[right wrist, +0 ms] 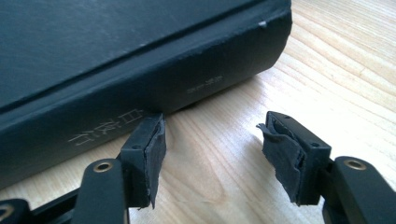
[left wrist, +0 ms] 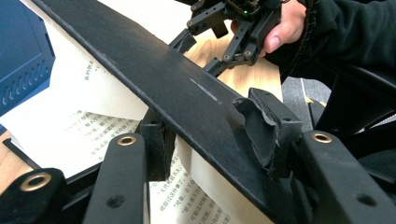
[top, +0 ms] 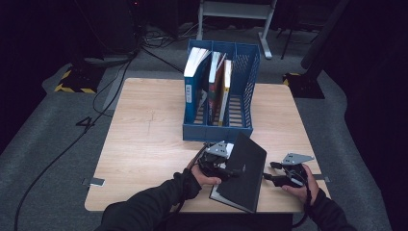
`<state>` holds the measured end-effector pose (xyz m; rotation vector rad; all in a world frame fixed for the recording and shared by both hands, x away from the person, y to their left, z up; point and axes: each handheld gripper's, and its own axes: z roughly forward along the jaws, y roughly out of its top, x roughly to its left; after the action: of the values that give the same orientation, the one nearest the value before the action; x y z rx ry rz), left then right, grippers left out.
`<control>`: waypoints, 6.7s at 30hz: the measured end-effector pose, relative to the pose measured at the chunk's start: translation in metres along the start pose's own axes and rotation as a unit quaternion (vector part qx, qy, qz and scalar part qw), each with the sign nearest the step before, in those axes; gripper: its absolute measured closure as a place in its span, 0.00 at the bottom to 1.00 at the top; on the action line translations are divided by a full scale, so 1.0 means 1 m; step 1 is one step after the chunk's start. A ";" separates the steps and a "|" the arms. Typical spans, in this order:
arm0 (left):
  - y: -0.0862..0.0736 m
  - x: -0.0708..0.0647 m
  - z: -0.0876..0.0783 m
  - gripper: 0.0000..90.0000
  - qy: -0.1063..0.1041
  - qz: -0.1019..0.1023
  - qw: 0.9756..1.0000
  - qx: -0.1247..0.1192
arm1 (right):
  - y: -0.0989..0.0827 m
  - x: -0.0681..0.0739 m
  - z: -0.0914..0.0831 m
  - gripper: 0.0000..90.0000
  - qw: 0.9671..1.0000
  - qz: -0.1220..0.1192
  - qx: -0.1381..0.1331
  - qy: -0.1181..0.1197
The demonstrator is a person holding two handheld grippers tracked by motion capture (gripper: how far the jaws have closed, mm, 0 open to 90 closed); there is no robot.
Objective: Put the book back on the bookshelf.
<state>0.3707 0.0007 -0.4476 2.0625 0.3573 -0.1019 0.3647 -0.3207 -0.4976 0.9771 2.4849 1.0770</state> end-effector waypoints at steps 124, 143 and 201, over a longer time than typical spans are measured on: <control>-0.036 -0.027 -0.052 0.68 0.047 0.123 0.991 -0.022 | 0.065 0.060 -0.081 0.94 0.955 -0.175 -0.233 0.053; -0.042 -0.018 -0.058 0.37 0.078 0.105 0.991 -0.009 | 0.061 0.063 -0.087 0.68 0.957 -0.179 -0.212 0.085; -0.030 0.010 0.009 0.13 0.123 0.094 0.988 0.029 | 0.098 0.086 -0.066 0.48 0.978 -0.108 -0.164 0.071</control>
<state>0.3719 0.0093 -0.4795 2.1611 0.3104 0.2614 0.3163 -0.2502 -0.3791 0.5396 2.3438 1.4632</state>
